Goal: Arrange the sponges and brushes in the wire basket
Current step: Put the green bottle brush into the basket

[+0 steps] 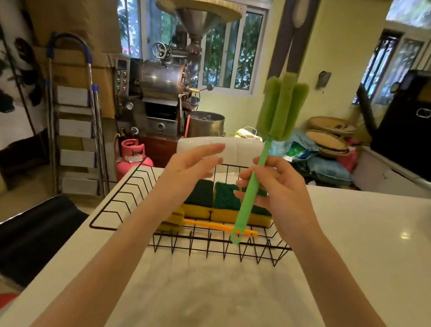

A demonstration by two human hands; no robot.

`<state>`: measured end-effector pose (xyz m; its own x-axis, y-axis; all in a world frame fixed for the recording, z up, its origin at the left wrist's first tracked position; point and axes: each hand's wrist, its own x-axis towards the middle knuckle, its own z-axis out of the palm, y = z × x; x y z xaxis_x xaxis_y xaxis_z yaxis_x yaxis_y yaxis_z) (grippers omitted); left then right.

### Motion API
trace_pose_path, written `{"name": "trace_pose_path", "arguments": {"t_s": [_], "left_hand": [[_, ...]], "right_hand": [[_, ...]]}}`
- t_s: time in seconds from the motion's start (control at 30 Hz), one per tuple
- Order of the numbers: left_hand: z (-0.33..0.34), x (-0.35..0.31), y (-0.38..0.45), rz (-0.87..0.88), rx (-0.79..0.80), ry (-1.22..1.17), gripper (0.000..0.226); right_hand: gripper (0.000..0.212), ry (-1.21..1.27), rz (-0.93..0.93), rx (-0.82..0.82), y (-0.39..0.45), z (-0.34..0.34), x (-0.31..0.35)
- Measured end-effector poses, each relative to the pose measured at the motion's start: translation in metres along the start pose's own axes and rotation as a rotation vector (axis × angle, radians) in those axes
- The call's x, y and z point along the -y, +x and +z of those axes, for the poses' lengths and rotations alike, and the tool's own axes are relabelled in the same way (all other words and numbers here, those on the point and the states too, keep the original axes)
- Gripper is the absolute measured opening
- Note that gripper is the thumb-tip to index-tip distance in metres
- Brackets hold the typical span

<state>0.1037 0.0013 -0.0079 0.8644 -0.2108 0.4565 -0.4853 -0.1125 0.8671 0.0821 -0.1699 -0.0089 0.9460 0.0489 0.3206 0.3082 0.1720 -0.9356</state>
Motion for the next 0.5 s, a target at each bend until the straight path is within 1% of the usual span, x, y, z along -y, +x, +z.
{"name": "trace_pose_path", "arguments": {"t_s": [0.1, 0.13, 0.17, 0.23, 0.3, 0.37, 0.43, 0.47, 0.5], "left_hand": [[0.001, 0.0, -0.002, -0.159, 0.301, 0.01, 0.028], [0.001, 0.0, -0.002, -0.188, 0.367, 0.039, 0.028], [0.002, 0.0, -0.002, -0.195, 0.396, 0.062, 0.028], [0.001, 0.002, -0.001, -0.189, 0.384, 0.068, 0.028], [-0.005, 0.004, -0.001, -0.198, 0.355, 0.074, 0.026], [-0.013, 0.008, 0.001, -0.207, 0.343, 0.127, 0.024], [-0.022, 0.012, 0.002, -0.211, 0.351, 0.197, 0.023], [-0.027, 0.015, 0.002, -0.217, 0.364, 0.229, 0.022], [-0.032, 0.017, 0.003, -0.229, 0.383, 0.26, 0.021]], "right_hand": [[0.013, 0.212, 0.023, -0.011, 0.002, 0.005, -0.005], [0.012, 0.25, 0.026, -0.021, 0.003, 0.006, -0.007], [0.012, 0.273, 0.027, -0.034, 0.003, 0.007, -0.01], [0.011, 0.254, 0.014, -0.059, 0.004, 0.007, -0.015], [0.01, 0.126, -0.007, -0.068, 0.005, 0.006, -0.018], [0.009, -0.126, 0.015, -0.025, 0.006, 0.004, -0.018], [0.008, -0.395, 0.097, 0.112, 0.005, -0.001, -0.013], [0.008, -0.474, 0.116, 0.184, 0.004, -0.005, -0.009], [0.01, -0.529, 0.086, 0.241, 0.002, -0.009, -0.003]]}}
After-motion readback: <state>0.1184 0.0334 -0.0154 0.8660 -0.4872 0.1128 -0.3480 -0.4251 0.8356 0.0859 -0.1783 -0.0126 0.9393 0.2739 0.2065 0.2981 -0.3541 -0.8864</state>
